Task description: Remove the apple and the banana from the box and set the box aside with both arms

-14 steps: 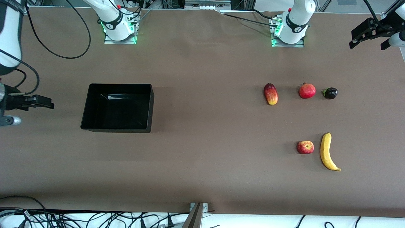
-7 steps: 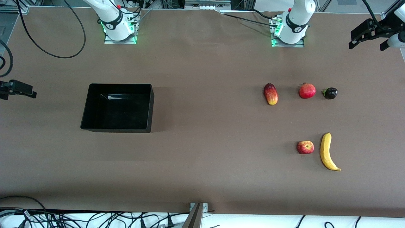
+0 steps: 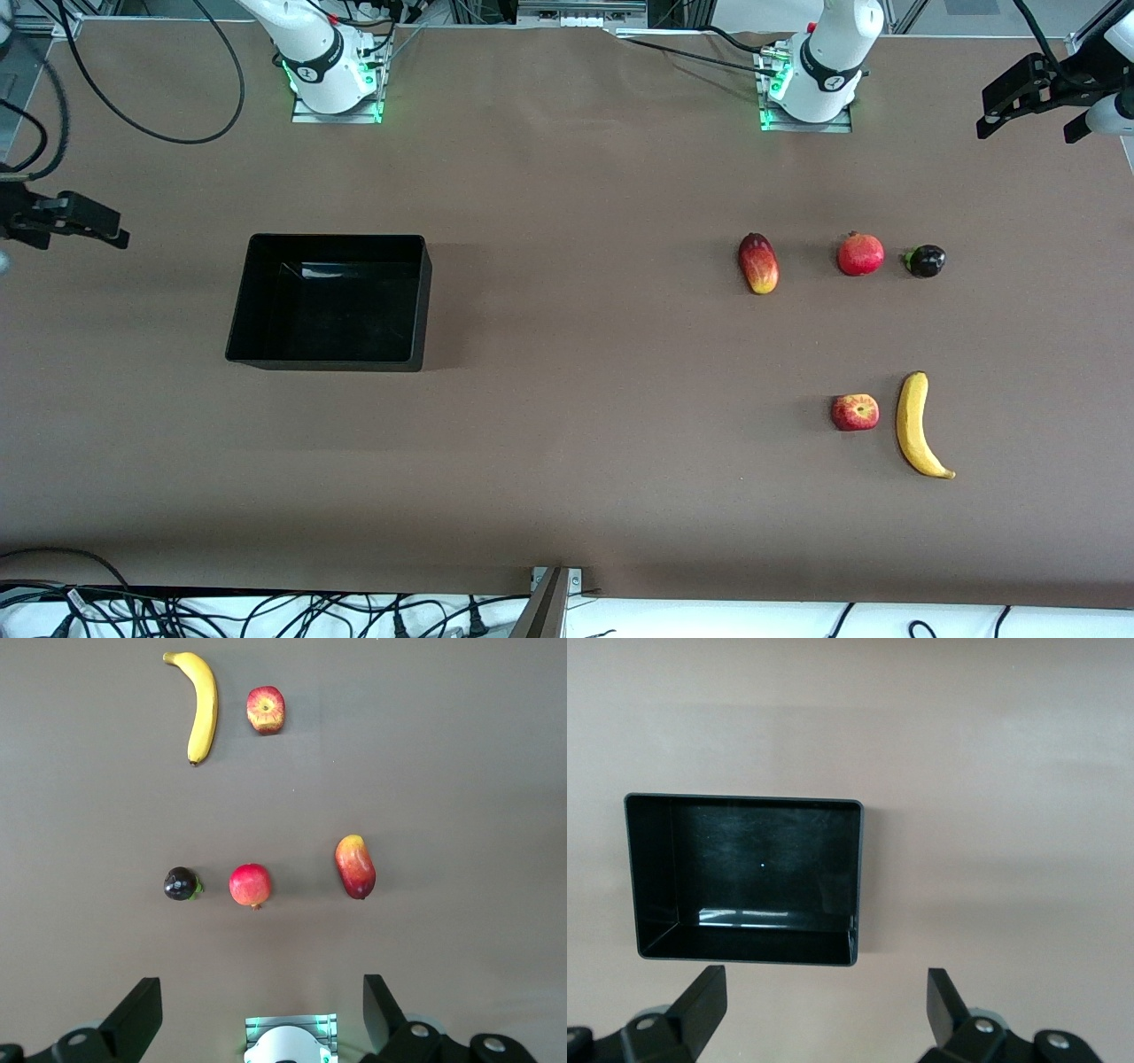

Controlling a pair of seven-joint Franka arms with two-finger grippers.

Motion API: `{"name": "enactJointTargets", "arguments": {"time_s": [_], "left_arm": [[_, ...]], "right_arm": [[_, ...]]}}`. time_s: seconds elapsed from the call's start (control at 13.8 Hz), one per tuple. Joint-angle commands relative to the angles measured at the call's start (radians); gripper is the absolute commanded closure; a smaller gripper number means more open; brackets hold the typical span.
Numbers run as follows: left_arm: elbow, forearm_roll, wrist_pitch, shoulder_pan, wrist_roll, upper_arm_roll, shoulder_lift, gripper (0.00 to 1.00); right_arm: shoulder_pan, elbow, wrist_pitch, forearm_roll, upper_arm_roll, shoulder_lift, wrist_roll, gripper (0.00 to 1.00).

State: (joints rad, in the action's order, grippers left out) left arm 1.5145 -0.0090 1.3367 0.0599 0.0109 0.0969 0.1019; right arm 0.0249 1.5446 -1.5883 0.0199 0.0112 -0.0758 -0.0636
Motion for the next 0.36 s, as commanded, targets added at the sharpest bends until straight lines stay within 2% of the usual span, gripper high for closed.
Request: {"name": "enactJointTargets", "arguments": {"time_s": [0.0, 0.29], "left_arm": [[0.033, -0.031, 0.022, 0.008, -0.008, 0.003, 0.022, 0.00], [0.058, -0.042, 0.047, 0.008, -0.008, 0.003, 0.022, 0.00]], "right_arm": [[0.041, 0.160, -0.058, 0.018, -0.046, 0.123, 0.013, 0.00], [0.021, 0.152, -0.058, 0.018, -0.025, 0.122, 0.008, 0.00]]}}
